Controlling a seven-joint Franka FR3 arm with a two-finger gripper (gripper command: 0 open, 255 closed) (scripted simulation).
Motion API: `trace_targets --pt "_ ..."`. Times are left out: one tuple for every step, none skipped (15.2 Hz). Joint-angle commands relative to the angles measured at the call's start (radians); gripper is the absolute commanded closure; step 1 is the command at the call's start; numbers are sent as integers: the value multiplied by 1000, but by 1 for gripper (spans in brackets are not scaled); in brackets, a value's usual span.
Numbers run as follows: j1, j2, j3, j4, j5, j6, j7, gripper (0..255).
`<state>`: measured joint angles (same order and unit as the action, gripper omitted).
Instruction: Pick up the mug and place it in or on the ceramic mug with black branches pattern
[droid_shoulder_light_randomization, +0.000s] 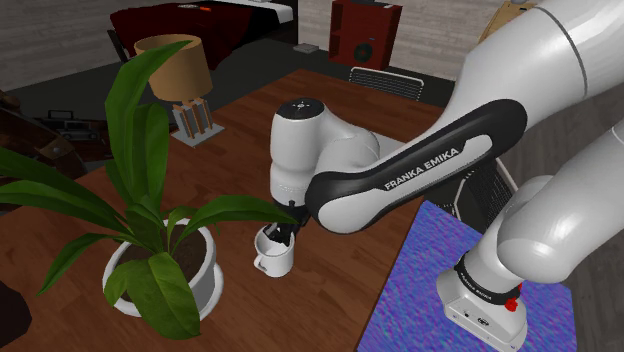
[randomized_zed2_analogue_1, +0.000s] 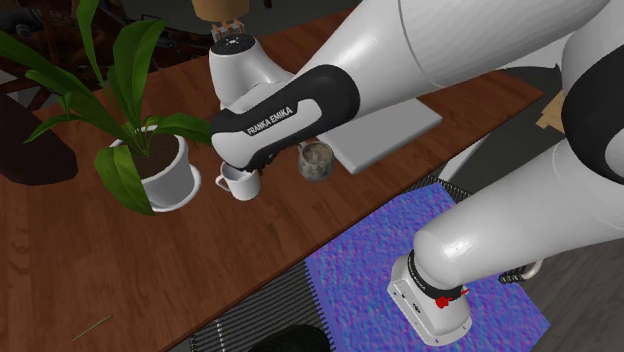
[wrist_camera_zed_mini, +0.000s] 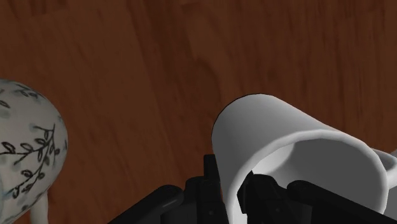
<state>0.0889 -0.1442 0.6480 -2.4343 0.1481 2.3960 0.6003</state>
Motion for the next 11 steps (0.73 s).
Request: trace_targets --pt "3 -19 -5 10 12 -27 -9 255" --pt "4 -30 -8 16 18 -42 -13 255" --pt "5 -39 -11 23 23 -57 -17 255" --pt "7 -49 -14 29 28 -72 -21 255" --pt "8 -58 -17 36 33 -87 -24 255" --pt "9 -67 -20 43 37 -102 -28 255" --pt "10 -76 -23 50 40 -117 -30 255" --pt "11 -84 -26 58 44 -132 -33 255" --pt "12 -92 -29 65 47 -147 -36 255" --pt "13 -100 -32 73 50 -162 -38 255" --pt "13 -107 -35 81 52 -177 -40 255"
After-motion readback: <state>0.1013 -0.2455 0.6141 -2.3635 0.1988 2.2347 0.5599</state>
